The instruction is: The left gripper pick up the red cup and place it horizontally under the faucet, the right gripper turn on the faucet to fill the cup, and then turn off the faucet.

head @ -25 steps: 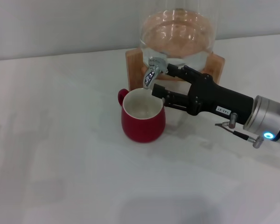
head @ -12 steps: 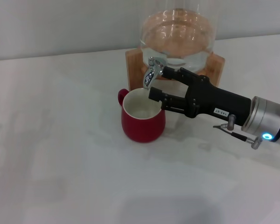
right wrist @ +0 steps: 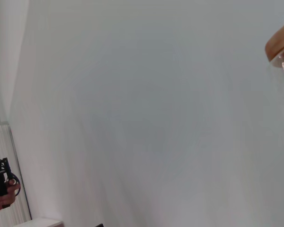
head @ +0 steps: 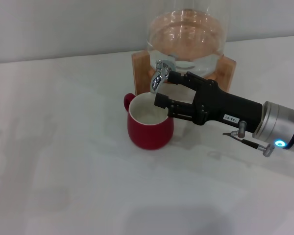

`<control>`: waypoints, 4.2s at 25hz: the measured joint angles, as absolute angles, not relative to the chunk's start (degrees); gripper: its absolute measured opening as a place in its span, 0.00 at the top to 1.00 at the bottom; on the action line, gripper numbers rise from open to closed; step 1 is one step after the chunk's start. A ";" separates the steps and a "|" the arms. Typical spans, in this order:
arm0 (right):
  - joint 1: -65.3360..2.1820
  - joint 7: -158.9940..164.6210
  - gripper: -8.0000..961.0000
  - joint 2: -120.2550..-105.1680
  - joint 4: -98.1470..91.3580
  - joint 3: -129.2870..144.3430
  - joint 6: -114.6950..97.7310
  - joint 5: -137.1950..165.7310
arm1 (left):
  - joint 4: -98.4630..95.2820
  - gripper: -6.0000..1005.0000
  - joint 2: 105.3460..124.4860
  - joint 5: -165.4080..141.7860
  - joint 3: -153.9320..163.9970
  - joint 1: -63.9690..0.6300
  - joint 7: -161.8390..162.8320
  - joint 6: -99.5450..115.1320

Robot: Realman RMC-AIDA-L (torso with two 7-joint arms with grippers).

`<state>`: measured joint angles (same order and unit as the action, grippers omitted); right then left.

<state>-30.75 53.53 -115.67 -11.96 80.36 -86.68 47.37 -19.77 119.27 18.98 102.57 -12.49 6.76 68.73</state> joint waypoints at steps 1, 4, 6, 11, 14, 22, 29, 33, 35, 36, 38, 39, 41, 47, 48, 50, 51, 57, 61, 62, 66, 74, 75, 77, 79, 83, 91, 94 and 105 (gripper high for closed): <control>-30.75 53.55 0.09 -115.66 -12.00 80.37 -86.71 47.37 | -19.78 0.12 119.27 18.98 102.57 -12.52 6.76 68.73; -30.75 53.60 0.09 -115.67 -12.04 80.37 -86.79 47.37 | -19.78 0.12 119.27 18.98 102.57 -12.57 6.77 68.73; -30.76 53.63 0.09 -115.67 -12.04 80.37 -86.82 47.37 | -19.74 0.12 119.27 18.98 102.57 -12.57 6.76 68.73; -30.76 54.07 0.09 -115.66 -12.43 80.80 -86.86 47.37 | -19.71 0.12 119.27 18.98 102.57 -12.57 6.76 68.73; -30.71 54.27 0.09 -115.66 -12.65 81.05 -86.86 47.37 | -19.69 0.12 119.27 18.98 102.57 -12.57 6.76 68.73; -30.65 54.32 0.09 -115.57 -12.76 81.00 -86.86 47.33 | -19.69 0.12 119.19 18.99 102.57 -12.64 6.76 68.73; -29.31 54.21 0.09 -115.27 -12.98 80.20 -86.55 46.70 | -19.61 0.12 119.17 18.99 102.57 -12.66 6.77 68.73; -27.65 53.90 0.09 -115.13 -14.08 79.14 -86.27 46.66 | -19.30 0.12 119.17 18.99 102.57 -12.98 6.76 68.73; -26.24 53.86 0.09 -115.01 -15.07 78.42 -86.35 46.66 | -18.69 0.12 119.18 18.99 102.57 -13.36 6.76 68.73; -25.71 53.85 0.09 -114.98 -15.54 78.25 -86.44 46.66 | -18.49 0.12 119.18 18.99 102.57 -13.51 6.77 68.73; -24.18 53.84 0.09 -114.93 -17.06 78.19 -86.74 46.63 | -18.10 0.12 119.18 18.98 102.56 -13.56 6.76 68.73; -23.57 53.84 0.09 -114.96 -17.71 78.18 -86.95 46.63 | -17.98 0.12 119.18 18.98 102.53 -13.56 6.77 68.73; -22.33 53.79 0.09 -115.03 -18.93 78.17 -87.83 46.69 | -17.73 0.12 119.18 18.99 102.44 -13.55 6.76 68.73; -21.30 53.70 0.09 -115.08 -19.01 78.87 -91.06 47.00 | -17.52 0.12 119.18 18.99 102.43 -13.58 6.76 68.73; -21.17 53.68 0.09 -115.10 -18.99 79.17 -91.22 47.03 | -17.52 0.12 119.18 18.99 102.45 -13.61 6.76 68.73; -21.02 53.65 0.09 -115.12 -18.95 79.93 -91.63 47.08 | -17.50 0.12 119.18 18.99 102.47 -13.62 6.76 68.73; -21.01 53.64 0.09 -115.13 -18.91 80.34 -91.83 47.12 | -17.50 0.12 119.18 18.98 102.47 -13.62 6.77 68.73; -21.44 53.67 0.09 -115.23 -18.81 82.42 -92.04 47.19 | -17.49 0.12 119.25 18.98 102.48 -13.62 6.76 68.73; -21.95 53.89 0.09 -115.30 -19.06 83.66 -91.57 47.20 | -17.54 0.12 119.27 18.68 102.48 -13.62 6.77 68.74; -22.12 53.98 0.09 -115.32 -19.07 83.80 -91.43 47.20 | -17.58 0.12 119.27 18.63 102.48 -13.62 6.76 68.74; -23.24 54.11 0.09 -115.51 -18.83 84.47 -90.46 47.15 | -17.78 0.12 119.27 18.52 102.48 -13.62 6.77 68.77; -26.62 55.40 0.09 -116.03 -18.59 86.22 -86.21 47.02 | -17.89 0.12 119.27 18.45 102.48 -13.77 6.77 68.82; -26.94 55.63 0.09 -116.03 -18.67 86.58 -85.70 46.90 | -17.87 0.12 119.27 18.45 102.48 -13.81 6.76 68.82; -27.25 55.79 0.09 -116.04 -18.78 86.85 -85.32 46.75 | -17.74 0.12 119.27 18.45 102.48 -13.90 6.77 68.83; -27.40 55.89 0.09 -116.08 -18.88 86.91 -84.96 46.72 | -17.68 0.12 119.27 18.45 102.48 -13.95 6.77 68.82; -27.49 56.30 0.09 -116.10 -19.24 86.78 -83.79 46.70 | -17.61 0.12 119.32 18.45 102.48 -14.08 6.77 68.82; -27.51 56.36 0.09 -116.05 -19.26 86.57 -82.33 45.94 | -17.58 0.12 119.36 18.46 102.48 -14.15 6.77 68.82; -27.51 56.35 0.09 -115.98 -19.20 86.57 -82.10 45.91 | -17.58 0.12 119.35 18.46 102.48 -14.15 6.76 68.82; -27.51 56.36 0.09 -115.98 -19.33 86.75 -82.18 45.87 | -17.50 0.12 119.36 18.46 102.48 -14.15 6.77 68.82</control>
